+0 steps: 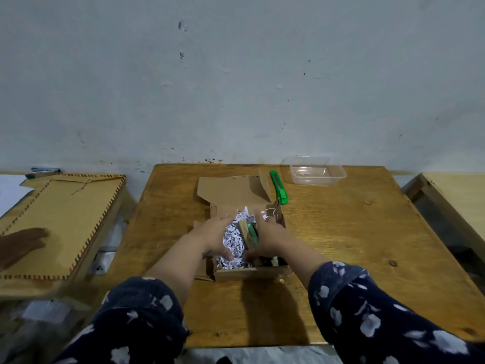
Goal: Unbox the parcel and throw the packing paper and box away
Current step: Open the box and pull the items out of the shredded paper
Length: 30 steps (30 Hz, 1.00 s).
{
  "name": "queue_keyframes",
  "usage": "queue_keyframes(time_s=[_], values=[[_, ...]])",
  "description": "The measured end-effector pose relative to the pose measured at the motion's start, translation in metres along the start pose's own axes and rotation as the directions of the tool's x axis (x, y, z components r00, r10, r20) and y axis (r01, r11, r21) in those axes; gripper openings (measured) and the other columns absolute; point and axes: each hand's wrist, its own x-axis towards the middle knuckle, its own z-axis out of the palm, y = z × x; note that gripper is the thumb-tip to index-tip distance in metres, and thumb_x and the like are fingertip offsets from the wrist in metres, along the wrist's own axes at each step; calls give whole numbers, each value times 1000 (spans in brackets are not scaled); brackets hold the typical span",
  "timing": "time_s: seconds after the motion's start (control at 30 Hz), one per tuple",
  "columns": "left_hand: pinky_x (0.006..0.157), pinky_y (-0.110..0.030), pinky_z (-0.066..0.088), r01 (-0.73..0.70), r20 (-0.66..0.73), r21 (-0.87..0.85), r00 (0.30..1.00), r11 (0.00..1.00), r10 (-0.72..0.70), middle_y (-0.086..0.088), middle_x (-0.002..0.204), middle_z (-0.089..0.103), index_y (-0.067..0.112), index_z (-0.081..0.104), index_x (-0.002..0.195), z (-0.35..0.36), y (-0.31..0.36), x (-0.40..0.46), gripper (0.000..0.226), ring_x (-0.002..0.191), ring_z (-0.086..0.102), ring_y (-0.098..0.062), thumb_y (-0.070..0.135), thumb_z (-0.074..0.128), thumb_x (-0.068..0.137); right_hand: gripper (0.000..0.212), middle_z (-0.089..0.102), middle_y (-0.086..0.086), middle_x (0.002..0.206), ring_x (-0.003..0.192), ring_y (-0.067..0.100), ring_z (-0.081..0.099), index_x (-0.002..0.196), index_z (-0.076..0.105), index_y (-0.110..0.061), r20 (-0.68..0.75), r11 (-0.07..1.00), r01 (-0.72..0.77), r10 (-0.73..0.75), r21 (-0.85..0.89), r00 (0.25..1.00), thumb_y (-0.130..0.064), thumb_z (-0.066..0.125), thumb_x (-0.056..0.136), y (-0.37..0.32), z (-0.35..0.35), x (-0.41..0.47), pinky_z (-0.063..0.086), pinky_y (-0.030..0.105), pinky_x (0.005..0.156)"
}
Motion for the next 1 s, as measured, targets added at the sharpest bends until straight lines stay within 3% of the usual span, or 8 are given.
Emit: queue_keyframes(time_s=[0.2, 0.33, 0.43, 0.57, 0.7, 0.8, 0.9, 1.0], values=[[101, -43, 45, -48, 0, 215, 999, 975, 49, -6, 151, 39, 26, 7, 153, 5, 14, 8, 111, 131, 44, -28, 30, 82, 72, 132, -7, 15, 160, 144, 40, 18, 151, -12, -23, 88, 992, -96, 103, -80, 991, -42, 84, 63, -5, 1, 17, 30, 48, 114], [89, -40, 52, -54, -64, 160, 996, 986, 65, -9, 136, 54, 25, 17, 152, 6, 13, 16, 102, 115, 56, -27, 21, 82, 73, 111, 21, 14, 154, 135, 34, 37, 149, 16, -17, 61, 997, -61, 64, -53, 996, -36, 85, 64, -9, 2, 16, 40, 43, 108], [75, -37, 56, -69, -93, 8, 993, 998, 69, -5, 109, 65, 26, 38, 145, 4, 9, 22, 87, 91, 63, -21, 13, 82, 71, 106, 35, 10, 146, 128, 32, 45, 145, 26, -17, 51, 994, -86, 83, 62, 995, -33, 87, 60, -11, -5, 17, 44, 44, 103], [75, -32, 55, -152, -148, -122, 980, 981, 133, 3, 109, 64, 25, 56, 126, -20, 14, 24, 64, 93, 62, -16, 13, 83, 69, 88, 52, 4, 129, 110, 25, 54, 135, 39, -19, 20, 969, -63, 60, 238, 998, -25, 86, 61, -15, -29, 17, 50, 37, 91], [59, -24, 51, -222, -232, -123, 954, 967, 189, 3, 107, 66, 28, 55, 130, -67, 39, 23, 64, 80, 63, -13, 15, 81, 72, 75, 54, -3, 100, 88, 16, 55, 128, 43, -18, -37, 943, -3, 16, 332, 999, -19, 83, 65, -16, -79, 11, 45, 26, 71], [51, -15, 36, -279, -281, -91, 928, 956, 244, 0, 105, 64, 24, 54, 132, -95, 68, 24, 68, 70, 55, -6, 12, 81, 72, 73, 57, 0, 103, 94, 22, 57, 124, 45, -17, -102, 953, 14, 18, 304, 995, -25, 85, 63, -7, -118, 3, 49, 34, 78], [46, -11, 34, -304, -303, -92, 916, 948, 265, 2, 97, 61, 22, 55, 132, -103, 102, 27, 66, 60, 49, 2, 8, 78, 72, 74, 61, 5, 110, 97, 25, 60, 121, 46, -16, -143, 965, -5, 44, 263, 989, -30, 86, 61, 16, -142, -7, 52, 42, 89], [60, -17, 45, -337, -279, -69, 910, 939, 306, -3, 110, 65, 21, 54, 134, -89, 137, 34, 68, 70, 58, -8, 6, 77, 71, 70, 62, 2, 103, 86, 20, 60, 118, 47, -16, -136, 970, -64, 98, 236, 986, -34, 85, 62, 49, -150, -24, 55, 36, 77]])
